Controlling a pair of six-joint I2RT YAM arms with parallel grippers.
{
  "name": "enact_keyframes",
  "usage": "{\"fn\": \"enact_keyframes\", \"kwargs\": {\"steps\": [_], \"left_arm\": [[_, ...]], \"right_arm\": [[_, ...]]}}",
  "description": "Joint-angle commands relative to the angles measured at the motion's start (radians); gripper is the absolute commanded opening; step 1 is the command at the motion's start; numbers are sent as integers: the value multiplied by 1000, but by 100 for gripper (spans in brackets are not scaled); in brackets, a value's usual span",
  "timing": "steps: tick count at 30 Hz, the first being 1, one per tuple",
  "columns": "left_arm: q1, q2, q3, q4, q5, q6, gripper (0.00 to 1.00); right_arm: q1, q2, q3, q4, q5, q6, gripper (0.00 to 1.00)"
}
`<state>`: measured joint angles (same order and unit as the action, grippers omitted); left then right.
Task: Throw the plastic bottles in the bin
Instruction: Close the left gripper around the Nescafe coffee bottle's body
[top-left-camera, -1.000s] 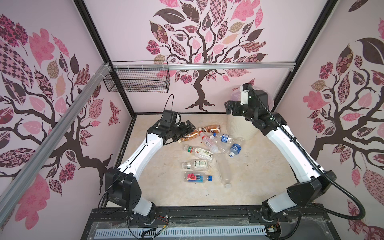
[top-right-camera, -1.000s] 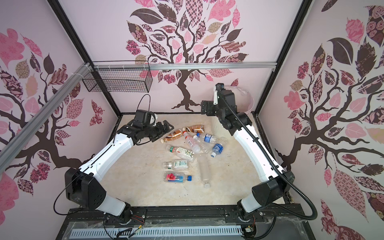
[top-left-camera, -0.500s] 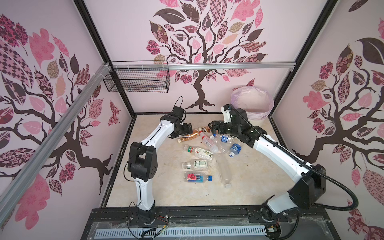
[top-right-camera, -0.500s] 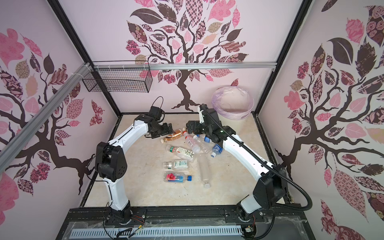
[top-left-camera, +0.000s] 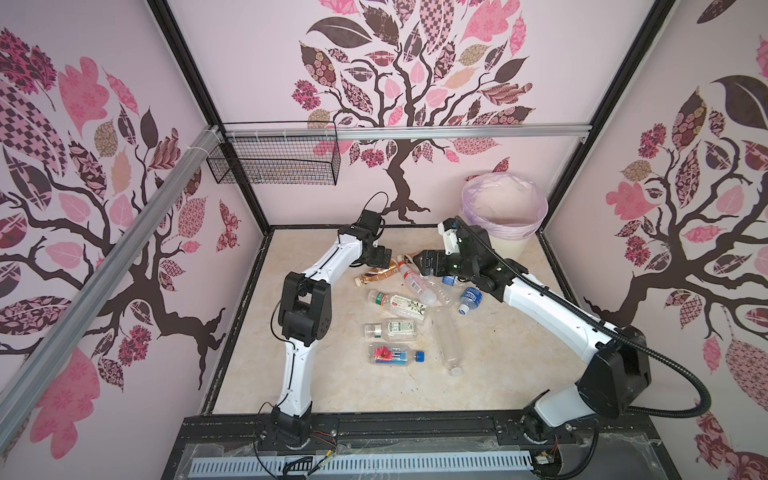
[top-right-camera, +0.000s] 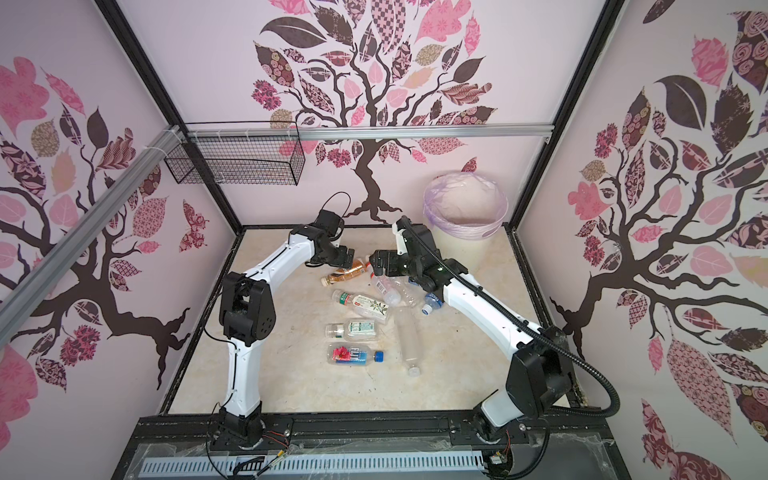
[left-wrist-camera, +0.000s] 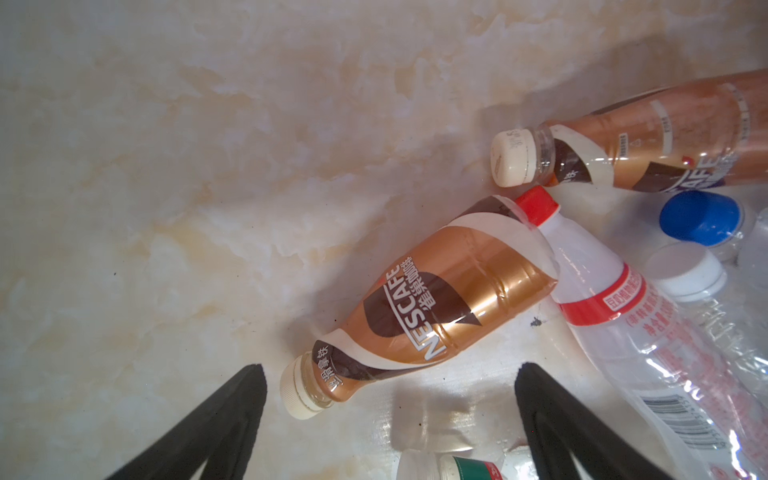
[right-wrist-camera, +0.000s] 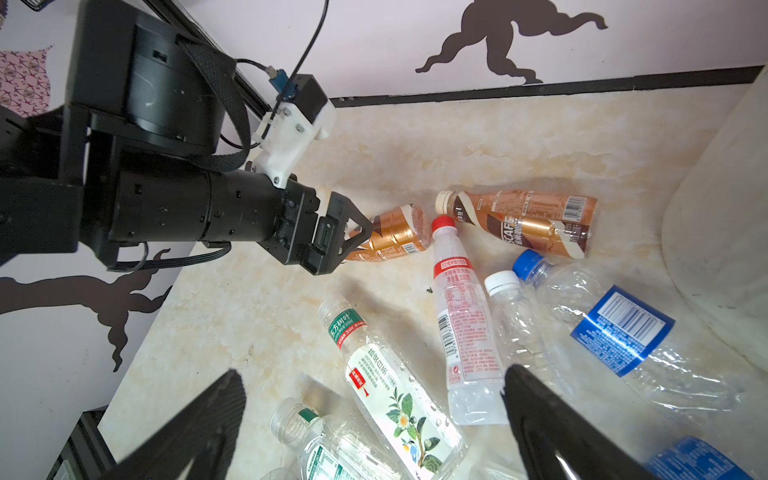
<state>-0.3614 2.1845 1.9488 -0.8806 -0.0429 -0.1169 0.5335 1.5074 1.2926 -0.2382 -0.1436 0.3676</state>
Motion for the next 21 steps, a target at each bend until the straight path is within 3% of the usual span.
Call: {"fn": "enact_keyframes", "kwargs": {"steps": [1, 21], "left_arm": [[-9, 29, 33, 10, 21, 79, 97], [-14, 163, 111, -39, 1, 122, 93]], "right_arm": [[-2, -42, -20, 18, -11, 5, 99], [-2, -46, -70, 39, -4, 7, 99]]}}
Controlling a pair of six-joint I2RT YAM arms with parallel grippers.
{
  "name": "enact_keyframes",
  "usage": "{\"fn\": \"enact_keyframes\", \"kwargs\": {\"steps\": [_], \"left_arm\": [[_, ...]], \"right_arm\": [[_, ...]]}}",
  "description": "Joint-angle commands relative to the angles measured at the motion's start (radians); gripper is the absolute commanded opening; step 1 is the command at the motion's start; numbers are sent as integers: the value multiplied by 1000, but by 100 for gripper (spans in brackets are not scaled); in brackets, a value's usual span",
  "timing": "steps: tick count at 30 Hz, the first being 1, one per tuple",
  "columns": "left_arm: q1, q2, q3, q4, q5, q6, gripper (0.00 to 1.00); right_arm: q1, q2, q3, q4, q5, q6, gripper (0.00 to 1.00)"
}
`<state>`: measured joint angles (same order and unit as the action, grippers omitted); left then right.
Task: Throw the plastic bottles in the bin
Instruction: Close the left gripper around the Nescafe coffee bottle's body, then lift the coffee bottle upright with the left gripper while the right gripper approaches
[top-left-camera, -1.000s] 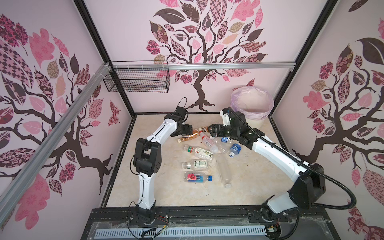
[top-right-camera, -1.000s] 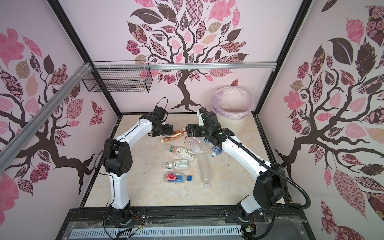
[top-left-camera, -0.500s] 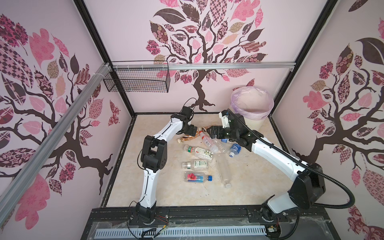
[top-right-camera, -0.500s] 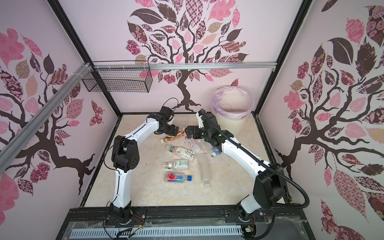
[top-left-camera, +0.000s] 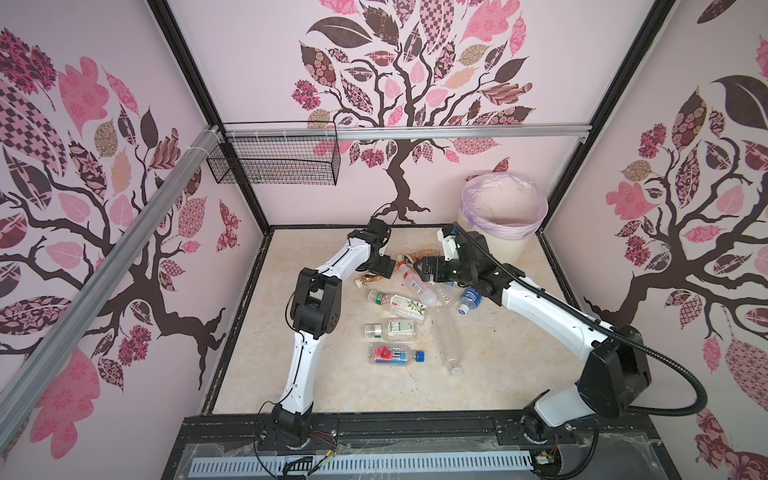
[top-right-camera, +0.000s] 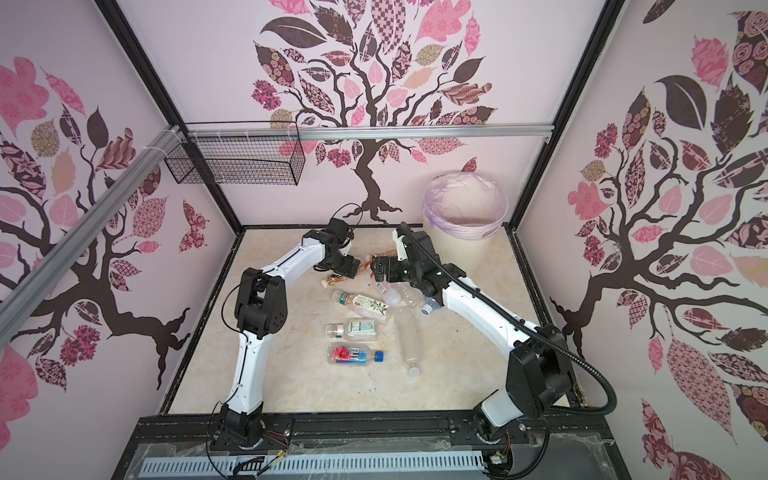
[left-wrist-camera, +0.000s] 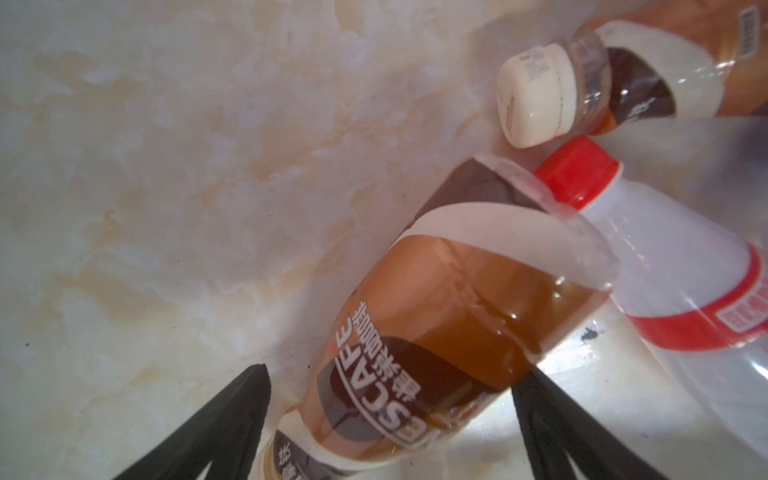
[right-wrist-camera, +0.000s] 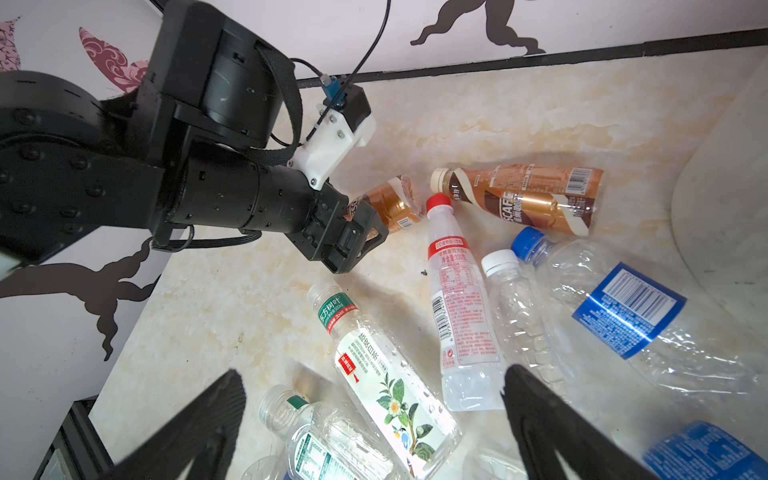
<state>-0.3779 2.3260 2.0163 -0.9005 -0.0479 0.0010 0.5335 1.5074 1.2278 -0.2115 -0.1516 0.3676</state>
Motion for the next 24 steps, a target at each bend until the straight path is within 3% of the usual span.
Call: {"fn": "enact_keyframes", "kwargs": {"steps": [1, 24], "left_arm": [[4, 20, 42, -18, 7, 5, 93], [56, -60, -143, 61, 44, -36, 67]], "right_arm": [[-2, -46, -7, 12, 4, 5, 99], [-2, -59, -48, 41, 6, 26, 99]]}}
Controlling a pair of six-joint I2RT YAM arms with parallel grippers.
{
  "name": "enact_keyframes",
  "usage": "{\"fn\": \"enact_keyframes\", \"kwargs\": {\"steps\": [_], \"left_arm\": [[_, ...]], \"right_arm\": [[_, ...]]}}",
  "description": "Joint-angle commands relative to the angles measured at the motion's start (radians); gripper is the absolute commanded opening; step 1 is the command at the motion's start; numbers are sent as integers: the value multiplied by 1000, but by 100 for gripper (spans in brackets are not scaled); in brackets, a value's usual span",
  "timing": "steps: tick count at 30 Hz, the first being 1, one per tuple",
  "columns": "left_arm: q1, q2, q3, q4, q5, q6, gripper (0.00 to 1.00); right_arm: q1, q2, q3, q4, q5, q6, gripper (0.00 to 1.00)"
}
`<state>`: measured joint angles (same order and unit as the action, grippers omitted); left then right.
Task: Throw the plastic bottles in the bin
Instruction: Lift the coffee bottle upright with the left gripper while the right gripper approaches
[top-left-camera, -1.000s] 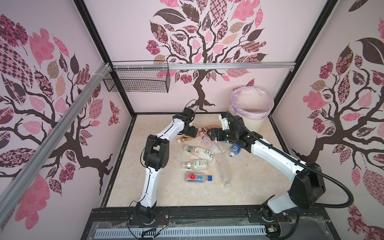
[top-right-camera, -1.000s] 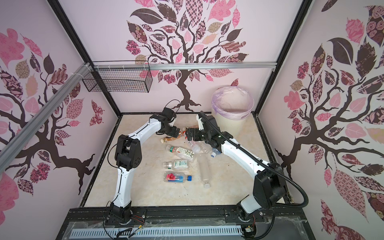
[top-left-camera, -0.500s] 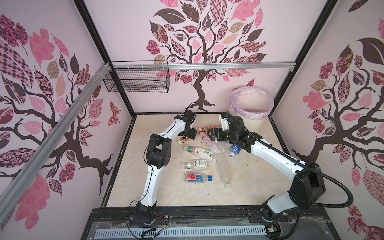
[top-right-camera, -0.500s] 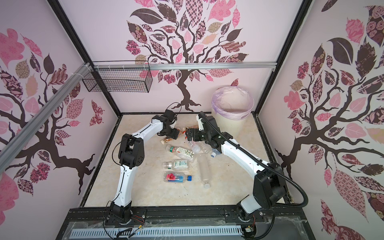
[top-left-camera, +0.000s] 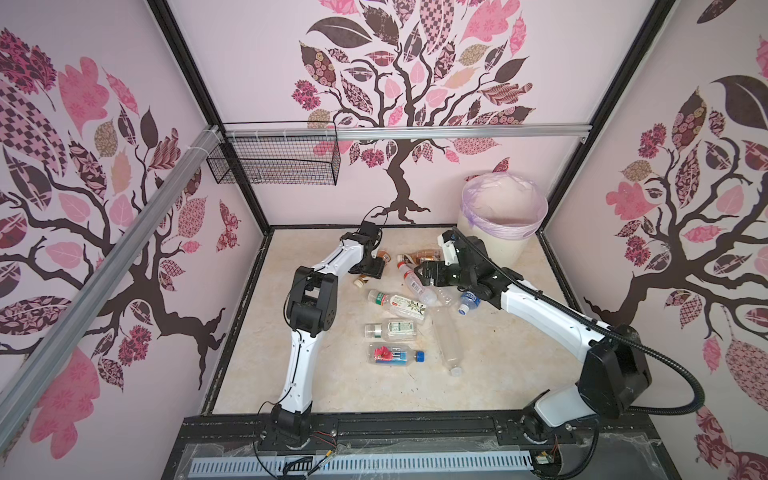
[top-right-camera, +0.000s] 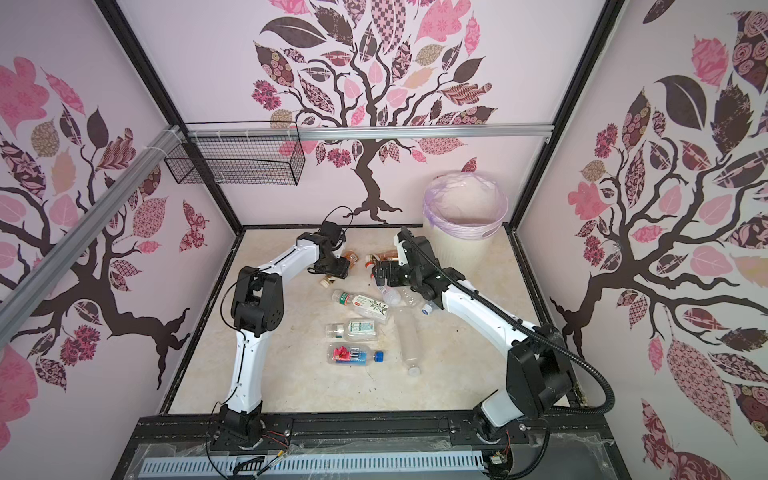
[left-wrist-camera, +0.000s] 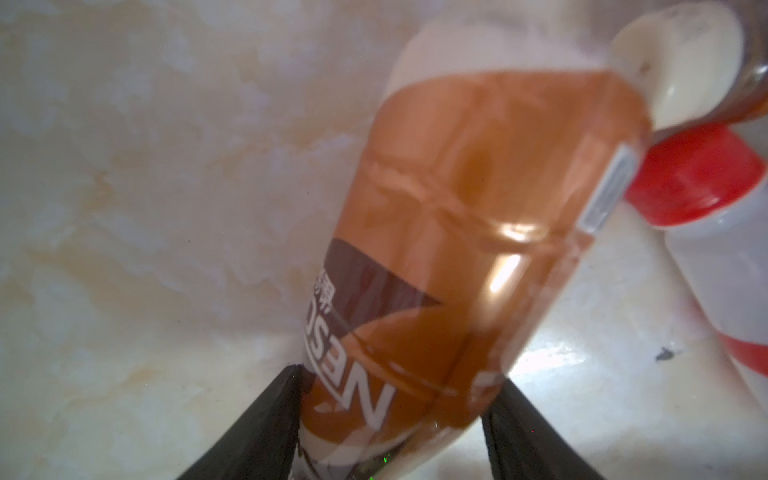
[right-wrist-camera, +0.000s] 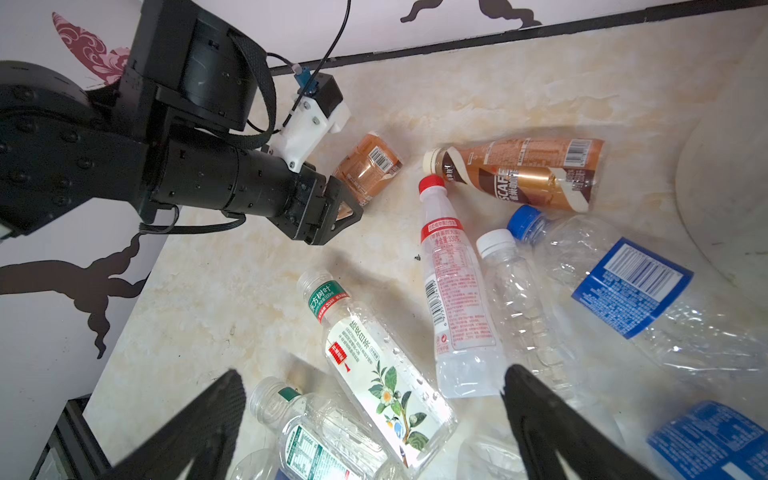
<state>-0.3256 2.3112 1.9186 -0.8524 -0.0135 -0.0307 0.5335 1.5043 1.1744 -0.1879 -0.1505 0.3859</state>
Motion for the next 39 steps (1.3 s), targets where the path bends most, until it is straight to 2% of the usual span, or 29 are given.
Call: {"fn": "enact_keyframes", "kwargs": {"steps": [1, 13, 17, 25, 30, 34, 39], "left_arm": [[3, -48, -58, 17, 3, -5, 66], [3, -50, -81, 18, -9, -12, 44], [3, -61, -83, 20, 18, -13, 37], [4, -154, -87, 55, 57, -18, 34], [3, -290, -139, 137, 175, -52, 34], [-2, -406, -237, 287, 351, -136, 35], [-33, -465, -251, 346, 486, -193, 35]], "right_arm": [[-2, -56, 3, 21, 3, 12, 99], [-1, -62, -9, 30, -3, 26, 99], [-2, -61, -14, 32, 17, 46, 99], [-3, -60, -8, 49, 23, 93, 99], [-16, -57, 44, 46, 10, 109, 99], [-44, -55, 99, 58, -18, 118, 99], [-53, -12, 233, 1, 2, 78, 99]]}}
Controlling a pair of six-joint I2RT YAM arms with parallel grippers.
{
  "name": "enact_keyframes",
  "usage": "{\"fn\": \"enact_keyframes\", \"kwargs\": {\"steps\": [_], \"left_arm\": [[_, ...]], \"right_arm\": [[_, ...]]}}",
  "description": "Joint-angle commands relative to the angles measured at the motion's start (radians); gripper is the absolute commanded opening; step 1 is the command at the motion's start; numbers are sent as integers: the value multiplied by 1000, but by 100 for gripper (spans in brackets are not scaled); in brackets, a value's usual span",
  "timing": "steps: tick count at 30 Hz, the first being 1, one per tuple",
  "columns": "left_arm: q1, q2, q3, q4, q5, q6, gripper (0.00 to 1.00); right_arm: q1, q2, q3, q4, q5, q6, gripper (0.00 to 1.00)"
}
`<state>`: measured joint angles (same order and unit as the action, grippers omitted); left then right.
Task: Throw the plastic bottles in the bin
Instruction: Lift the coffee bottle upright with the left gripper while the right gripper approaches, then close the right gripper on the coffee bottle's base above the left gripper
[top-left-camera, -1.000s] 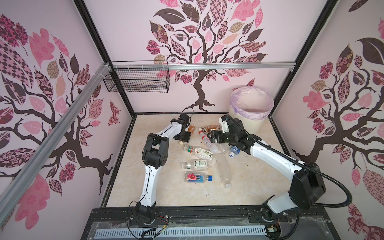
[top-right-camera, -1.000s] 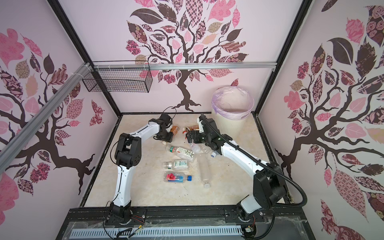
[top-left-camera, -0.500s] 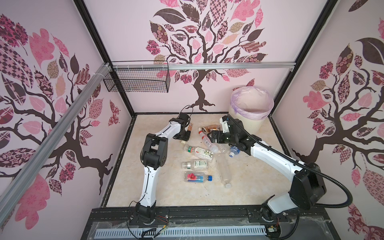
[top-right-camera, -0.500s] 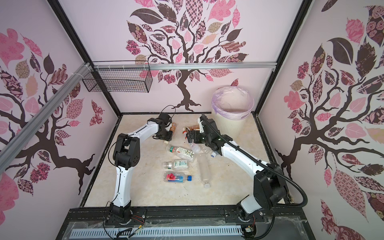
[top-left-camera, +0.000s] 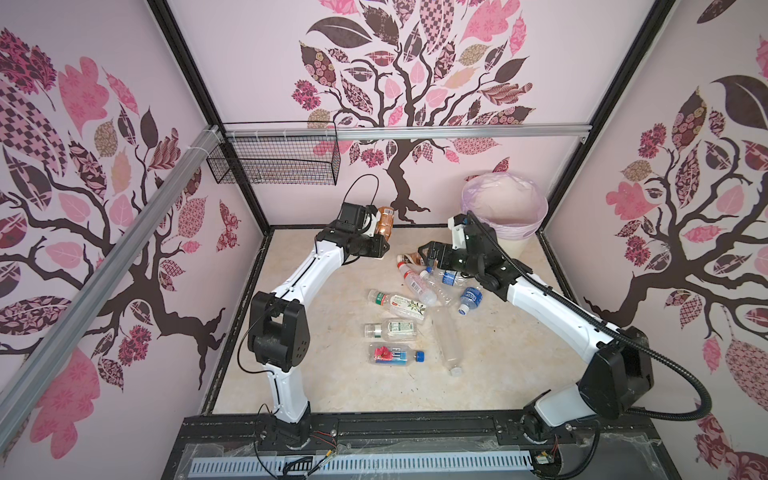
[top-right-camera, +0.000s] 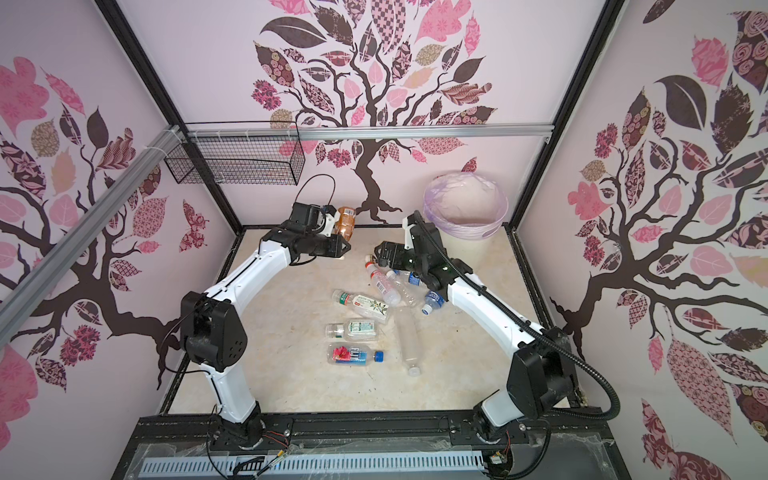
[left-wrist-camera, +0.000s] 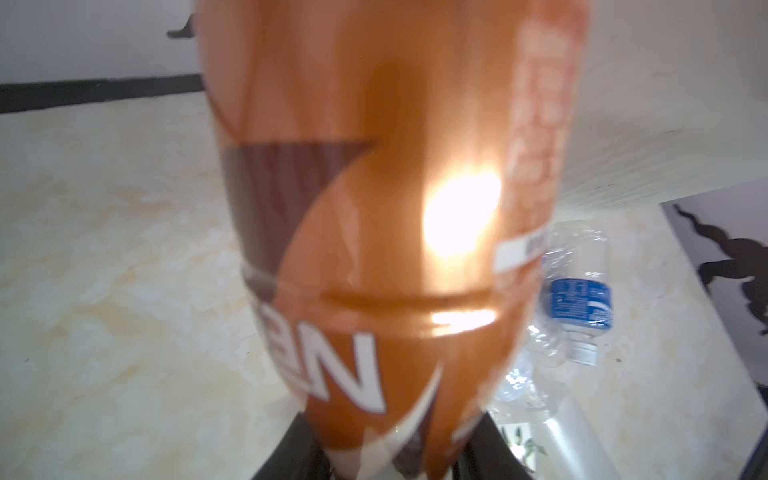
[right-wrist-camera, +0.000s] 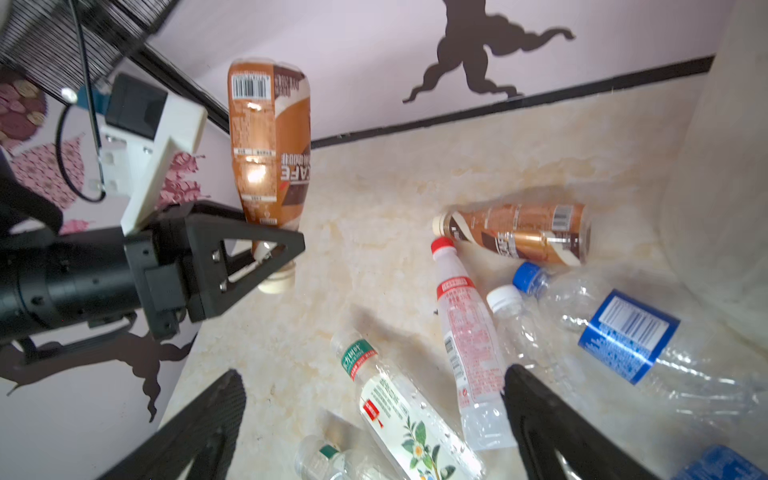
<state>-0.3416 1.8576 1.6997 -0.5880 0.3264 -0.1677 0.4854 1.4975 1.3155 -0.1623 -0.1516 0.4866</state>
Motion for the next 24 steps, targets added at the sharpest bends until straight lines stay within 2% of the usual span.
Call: {"fn": "enact_keyframes", "kwargs": {"steps": [1, 5, 11, 15, 24], "left_arm": [[-14, -17, -35, 104, 187, -86, 35], [1, -25, -51, 195, 338, -189, 35], [-2, -108, -195, 336, 350, -232, 35], [-10, -115, -191, 343, 379, -235, 35], [-40, -133, -223, 355, 360, -225, 35]], "right_arm": [[-4, 5, 112, -28, 3, -26, 99], [-6, 37, 170, -15, 5, -14, 99], [-5, 81, 197, 9, -30, 27, 99], [-5, 102, 214, 9, -49, 33, 97], [-5, 163, 274, 14, -83, 56, 93]]}}
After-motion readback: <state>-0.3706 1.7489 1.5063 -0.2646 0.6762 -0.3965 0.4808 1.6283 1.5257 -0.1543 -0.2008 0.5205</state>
